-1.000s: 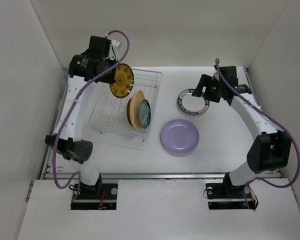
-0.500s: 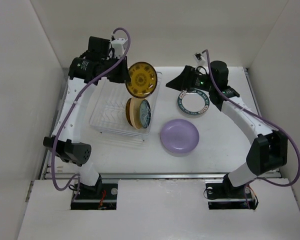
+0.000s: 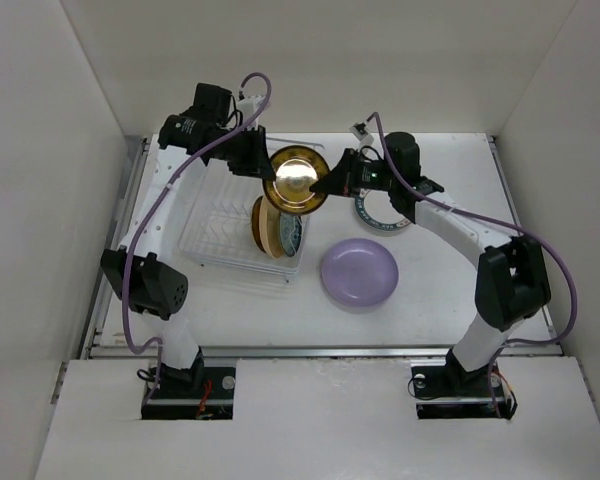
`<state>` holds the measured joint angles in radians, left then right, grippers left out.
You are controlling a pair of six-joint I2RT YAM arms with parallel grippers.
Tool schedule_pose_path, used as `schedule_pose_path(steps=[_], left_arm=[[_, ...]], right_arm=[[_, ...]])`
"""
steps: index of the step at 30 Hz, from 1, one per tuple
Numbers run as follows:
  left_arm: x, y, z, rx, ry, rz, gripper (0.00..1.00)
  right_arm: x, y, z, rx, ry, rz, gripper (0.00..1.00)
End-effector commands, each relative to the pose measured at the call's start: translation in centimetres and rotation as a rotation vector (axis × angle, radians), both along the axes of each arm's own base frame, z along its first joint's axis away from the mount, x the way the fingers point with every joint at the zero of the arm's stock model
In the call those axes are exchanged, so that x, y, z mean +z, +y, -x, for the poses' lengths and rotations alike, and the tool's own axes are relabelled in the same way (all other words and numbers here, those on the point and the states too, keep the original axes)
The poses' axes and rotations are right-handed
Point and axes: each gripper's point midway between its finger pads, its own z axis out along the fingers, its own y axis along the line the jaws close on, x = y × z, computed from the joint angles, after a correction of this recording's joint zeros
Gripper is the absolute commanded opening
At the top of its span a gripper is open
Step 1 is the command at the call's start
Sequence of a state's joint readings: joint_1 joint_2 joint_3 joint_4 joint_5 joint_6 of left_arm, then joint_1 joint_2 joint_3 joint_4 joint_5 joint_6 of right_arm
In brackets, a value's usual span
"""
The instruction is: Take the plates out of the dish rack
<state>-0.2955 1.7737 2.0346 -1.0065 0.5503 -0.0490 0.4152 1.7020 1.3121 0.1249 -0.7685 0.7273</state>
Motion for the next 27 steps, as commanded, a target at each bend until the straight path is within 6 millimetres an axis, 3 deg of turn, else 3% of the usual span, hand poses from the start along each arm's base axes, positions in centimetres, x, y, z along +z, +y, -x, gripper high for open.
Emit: schedule_pose_path(steps=[1, 2, 3, 5, 6, 7, 8, 11, 12, 13, 14, 15, 16, 18, 19, 22, 23, 24, 27], left_arm=[[2.7, -1.7, 1.1, -0.052, -0.035, 0.103, 0.00], [3.1, -1.6, 0.9, -0.044, -0.051, 0.098, 0.01], [2.9, -1.3, 0.6, -0.036, -0.060, 0.078, 0.15], [3.1, 0.2, -0.4, 0.033, -0.102, 0.000, 0.62], [2.8, 1.6, -1.0, 0.086, -0.126, -0.074, 0.91], [3.1, 1.7, -1.0, 0.081, -0.136, -0.078, 1.00], [3.1, 3.2, -2.0, 0.137, -0.180, -0.155, 1.00], [3.3, 6.8, -2.8, 0.249, -0.235, -0.319, 1.00], [3.1, 7.7, -2.8, 0.266, -0.236, -0.365, 1.00], [2.5, 8.5, -2.9, 0.272, -0.239, -0.417, 1.00], [1.9, 9.3, -2.7, 0.282, -0.224, -0.460, 1.00], [1.2, 10.2, -2.6, 0.296, -0.209, -0.513, 1.00], [-0.2, 10.6, -2.3, 0.293, -0.174, -0.544, 1.00], [-1.9, 11.3, -1.8, 0.274, -0.134, -0.601, 1.00], [-3.4, 11.4, -1.3, 0.261, -0.095, -0.620, 1.00], [-5.9, 11.8, -0.9, 0.243, -0.030, -0.660, 0.97], [-7.0, 12.1, -0.8, 0.242, -0.011, -0.682, 0.97], [-7.7, 12.5, -0.8, 0.245, 0.013, -0.692, 0.97], [-9.8, 11.6, -0.9, 0.214, 0.070, -0.668, 0.97]], right_arm=[[2.5, 0.3, -2.1, -0.093, -0.073, -0.035, 0.00], [3.2, 0.0, -1.8, -0.105, -0.088, -0.040, 0.00], [3.3, -0.1, -1.7, -0.115, -0.080, -0.044, 0.00], [3.2, -1.9, -2.6, -0.182, -0.061, -0.024, 0.00], [3.5, -2.9, -2.2, -0.209, -0.035, -0.016, 0.00], [3.5, -3.9, -2.2, -0.239, -0.018, -0.015, 0.00], [3.5, -6.1, -3.0, -0.303, -0.008, -0.014, 0.00], [2.9, -11.0, -2.0, -0.454, 0.057, 0.018, 0.00], [2.0, -14.7, -3.1, -0.601, 0.091, 0.059, 0.00], [0.4, -16.9, -1.7, -0.676, 0.179, 0.119, 0.00], [-0.6, -18.8, -1.2, -0.739, 0.210, 0.163, 0.00], [-1.7, -22.1, -1.3, -0.865, 0.242, 0.210, 0.00], [-3.6, -23.6, 0.6, -0.914, 0.310, 0.262, 0.00], [-5.6, -26.1, 2.2, -1.013, 0.381, 0.303, 0.00], [-7.8, -28.3, 3.3, -1.106, 0.441, 0.341, 0.00], [-9.0, -31.1, 5.5, -1.268, 0.517, 0.289, 0.00], [-10.8, -31.3, 6.7, -1.287, 0.567, 0.284, 0.00], [-10.5, -31.1, 7.0, -1.314, 0.574, 0.224, 0.00], [-12.2, -31.8, 8.2, -1.380, 0.631, 0.174, 0.00]])
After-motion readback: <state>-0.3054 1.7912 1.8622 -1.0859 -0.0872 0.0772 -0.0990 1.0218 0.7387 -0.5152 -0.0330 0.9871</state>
